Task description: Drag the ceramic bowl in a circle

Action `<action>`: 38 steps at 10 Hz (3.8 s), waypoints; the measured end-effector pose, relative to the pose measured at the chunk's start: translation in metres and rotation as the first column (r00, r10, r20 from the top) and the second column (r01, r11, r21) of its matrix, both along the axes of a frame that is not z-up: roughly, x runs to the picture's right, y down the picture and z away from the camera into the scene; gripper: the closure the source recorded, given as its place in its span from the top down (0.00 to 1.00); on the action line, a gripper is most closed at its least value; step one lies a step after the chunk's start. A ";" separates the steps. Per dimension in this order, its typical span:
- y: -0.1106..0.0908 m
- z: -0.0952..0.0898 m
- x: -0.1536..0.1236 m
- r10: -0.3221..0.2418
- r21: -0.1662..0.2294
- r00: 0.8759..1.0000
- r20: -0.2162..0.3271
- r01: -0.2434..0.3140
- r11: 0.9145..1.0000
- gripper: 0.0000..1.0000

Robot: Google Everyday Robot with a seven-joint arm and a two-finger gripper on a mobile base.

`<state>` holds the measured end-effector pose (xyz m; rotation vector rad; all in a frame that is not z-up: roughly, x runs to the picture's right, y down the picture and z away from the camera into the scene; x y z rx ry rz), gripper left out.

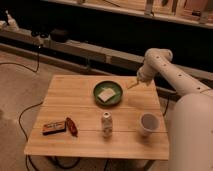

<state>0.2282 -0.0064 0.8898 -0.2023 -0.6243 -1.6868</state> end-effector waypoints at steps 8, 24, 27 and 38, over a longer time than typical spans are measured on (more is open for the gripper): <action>0.006 0.030 -0.039 -0.011 0.020 0.995 0.094 0.009 1.000 0.80; 0.019 0.079 -0.092 0.091 0.149 0.995 0.049 -0.097 0.984 0.80; 0.020 0.079 -0.089 0.098 0.143 0.995 0.034 -0.102 0.984 0.80; 0.012 0.110 -0.083 0.175 0.103 0.979 -0.107 -0.164 0.981 0.23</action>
